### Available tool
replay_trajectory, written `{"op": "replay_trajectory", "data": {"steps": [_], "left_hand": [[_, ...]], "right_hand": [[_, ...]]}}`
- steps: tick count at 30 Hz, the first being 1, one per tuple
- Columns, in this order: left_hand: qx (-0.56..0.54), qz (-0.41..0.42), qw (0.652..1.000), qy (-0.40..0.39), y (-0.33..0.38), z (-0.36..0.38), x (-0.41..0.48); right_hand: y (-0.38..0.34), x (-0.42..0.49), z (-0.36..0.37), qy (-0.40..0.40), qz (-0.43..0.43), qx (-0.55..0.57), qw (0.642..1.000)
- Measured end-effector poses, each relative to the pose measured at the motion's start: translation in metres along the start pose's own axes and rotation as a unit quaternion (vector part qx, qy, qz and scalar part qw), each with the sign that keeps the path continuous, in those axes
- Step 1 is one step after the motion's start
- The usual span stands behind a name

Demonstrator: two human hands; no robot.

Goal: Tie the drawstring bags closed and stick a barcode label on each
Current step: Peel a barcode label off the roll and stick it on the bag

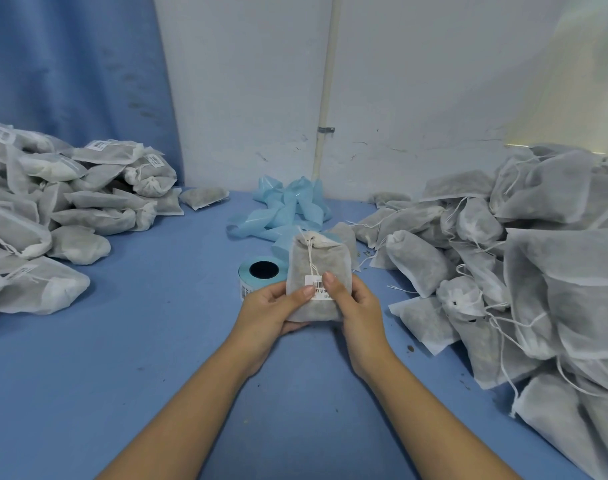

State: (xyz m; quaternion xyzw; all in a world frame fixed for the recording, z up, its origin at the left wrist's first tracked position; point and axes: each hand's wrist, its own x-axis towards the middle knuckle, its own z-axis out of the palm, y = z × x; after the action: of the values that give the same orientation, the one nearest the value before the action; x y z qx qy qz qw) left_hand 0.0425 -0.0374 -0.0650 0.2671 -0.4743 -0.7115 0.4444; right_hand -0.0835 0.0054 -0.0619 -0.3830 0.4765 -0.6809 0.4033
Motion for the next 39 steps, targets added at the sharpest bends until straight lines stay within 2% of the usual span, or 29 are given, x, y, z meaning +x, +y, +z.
{"op": "replay_trajectory", "data": {"steps": [7, 9, 11, 13, 15, 16, 18, 25, 32, 36, 39], "left_hand": [[0.127, 0.007, 0.992, -0.003, 0.0, 0.007, -0.003], [0.169, 0.001, 0.986, -0.011, 0.0, 0.007, -0.005], [0.171, 0.018, 0.985, 0.024, 0.004, 0.009, -0.004], [0.06, 0.063, 0.993, 0.085, 0.015, 0.007, 0.002], [-0.132, 0.109, 0.982, 0.074, 0.03, 0.003, 0.009], [-0.193, 0.12, 0.971, 0.071, 0.037, 0.001, 0.01], [-0.24, 0.111, 0.962, 0.068, 0.043, -0.002, 0.009], [-0.152, 0.052, 0.987, 0.009, 0.026, 0.011, 0.001], [0.004, 0.029, 0.999, -0.027, 0.013, 0.024, -0.003], [0.041, 0.016, 0.998, -0.037, 0.008, 0.025, -0.005], [0.049, 0.011, 0.998, -0.046, 0.005, 0.024, -0.005]], "right_hand": [[0.0, 0.001, 0.0, 0.018, -0.021, -0.017, 0.999], [0.001, 0.003, 0.0, 0.032, -0.008, -0.046, 0.998], [0.002, 0.005, -0.001, 0.039, 0.022, -0.058, 0.997], [0.001, 0.007, -0.002, 0.037, 0.037, -0.043, 0.998], [0.001, 0.008, -0.002, 0.029, 0.048, -0.019, 0.998], [0.001, 0.008, -0.002, 0.026, 0.05, -0.01, 0.998], [0.002, 0.009, -0.001, 0.026, 0.048, 0.012, 0.998], [-0.005, 0.014, -0.012, 0.078, 0.049, 0.162, 0.982], [-0.021, 0.027, -0.037, 0.154, 0.042, 0.322, 0.933], [-0.021, 0.028, -0.044, 0.176, 0.038, 0.399, 0.899], [-0.019, 0.028, -0.045, 0.193, 0.032, 0.421, 0.886]]}}
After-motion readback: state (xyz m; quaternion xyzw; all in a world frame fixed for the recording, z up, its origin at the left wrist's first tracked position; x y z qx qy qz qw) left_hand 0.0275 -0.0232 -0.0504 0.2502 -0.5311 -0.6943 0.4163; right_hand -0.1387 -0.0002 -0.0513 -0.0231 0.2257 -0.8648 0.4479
